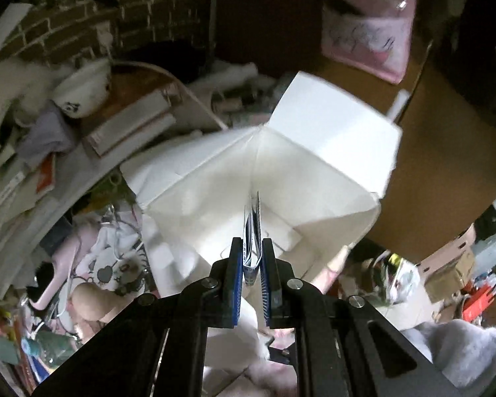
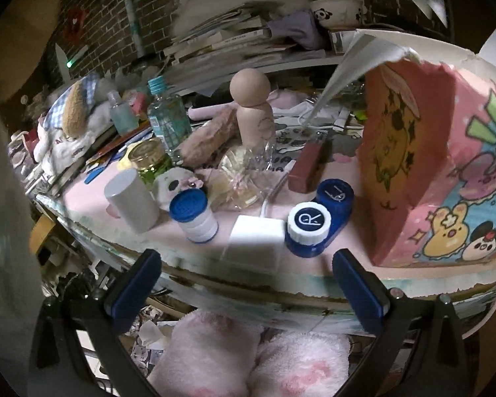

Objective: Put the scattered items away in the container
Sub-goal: 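Lower the held thin blue-and-white card into the white box, open left gripper, then reach the right gripper to the white adapter and grasp it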

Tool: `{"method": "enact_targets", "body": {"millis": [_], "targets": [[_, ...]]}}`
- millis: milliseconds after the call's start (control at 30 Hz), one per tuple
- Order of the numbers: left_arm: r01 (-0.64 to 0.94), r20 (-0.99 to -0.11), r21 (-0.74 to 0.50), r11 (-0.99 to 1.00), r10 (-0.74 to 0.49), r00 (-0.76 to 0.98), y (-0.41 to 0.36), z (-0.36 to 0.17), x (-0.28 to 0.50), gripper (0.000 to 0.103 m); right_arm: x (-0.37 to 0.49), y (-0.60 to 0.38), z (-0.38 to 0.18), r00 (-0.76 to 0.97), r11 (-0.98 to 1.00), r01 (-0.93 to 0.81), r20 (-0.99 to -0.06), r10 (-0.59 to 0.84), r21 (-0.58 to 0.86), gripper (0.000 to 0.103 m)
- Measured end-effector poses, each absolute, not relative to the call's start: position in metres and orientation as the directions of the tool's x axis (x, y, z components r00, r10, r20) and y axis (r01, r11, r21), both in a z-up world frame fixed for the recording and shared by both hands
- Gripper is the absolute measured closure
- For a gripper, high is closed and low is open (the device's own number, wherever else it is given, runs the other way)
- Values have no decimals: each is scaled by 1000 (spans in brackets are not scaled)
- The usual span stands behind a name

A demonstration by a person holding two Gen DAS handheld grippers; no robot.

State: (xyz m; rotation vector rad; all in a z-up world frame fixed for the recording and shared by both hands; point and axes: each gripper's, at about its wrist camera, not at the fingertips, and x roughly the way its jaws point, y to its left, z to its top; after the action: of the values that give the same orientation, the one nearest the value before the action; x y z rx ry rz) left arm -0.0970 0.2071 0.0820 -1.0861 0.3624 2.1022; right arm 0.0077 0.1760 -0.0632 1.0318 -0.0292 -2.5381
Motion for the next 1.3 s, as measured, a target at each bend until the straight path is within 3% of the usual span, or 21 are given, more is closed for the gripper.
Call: {"method": "enact_targets", "body": {"millis": [167, 233, 300, 367, 633, 867, 1033, 1100, 1300], "targets": [[-713, -821, -67, -698, 445, -358, 220, 69, -102, 95, -1, 186, -70, -618, -910, 343, -674, -404, 232, 0], [-712, -821, -51, -700, 435, -369, 220, 66, -103, 81, -2, 188, -71, -617, -909, 339, -672, -410, 243, 0], [-714, -813, -59, -698, 448, -371, 219, 66, -104, 38, -2, 188, -72, -621, -911, 339, -672, -403, 233, 0], [-706, -787, -68, -705, 473, -396, 214, 71, -104, 21, -2, 188, -73, -624, -912, 341, -670, -401, 228, 0], [-660, -698, -93, -746, 521, -491, 178, 95, -93, 21, -1, 187, -72, -622, -908, 363, -671, -403, 208, 0], [-524, -575, 9, -852, 425, -700, 107, 95, -46, 16, 5, 191, -73, -647, -907, 354, -641, -413, 227, 1], [-435, -530, -39, -900, 388, -754, 51, 65, -22, 16, 15, 188, -76, -700, -934, 336, -630, -335, 123, 30], [-395, -516, -68, -916, 371, -772, 32, 51, -16, 16, 18, 189, -78, -725, -942, 323, -617, -306, 88, 48], [-332, -508, -177, -927, 375, -775, -15, 10, -2, 16, 22, 195, -79, -736, -939, 327, -594, -324, 106, 69]]}}
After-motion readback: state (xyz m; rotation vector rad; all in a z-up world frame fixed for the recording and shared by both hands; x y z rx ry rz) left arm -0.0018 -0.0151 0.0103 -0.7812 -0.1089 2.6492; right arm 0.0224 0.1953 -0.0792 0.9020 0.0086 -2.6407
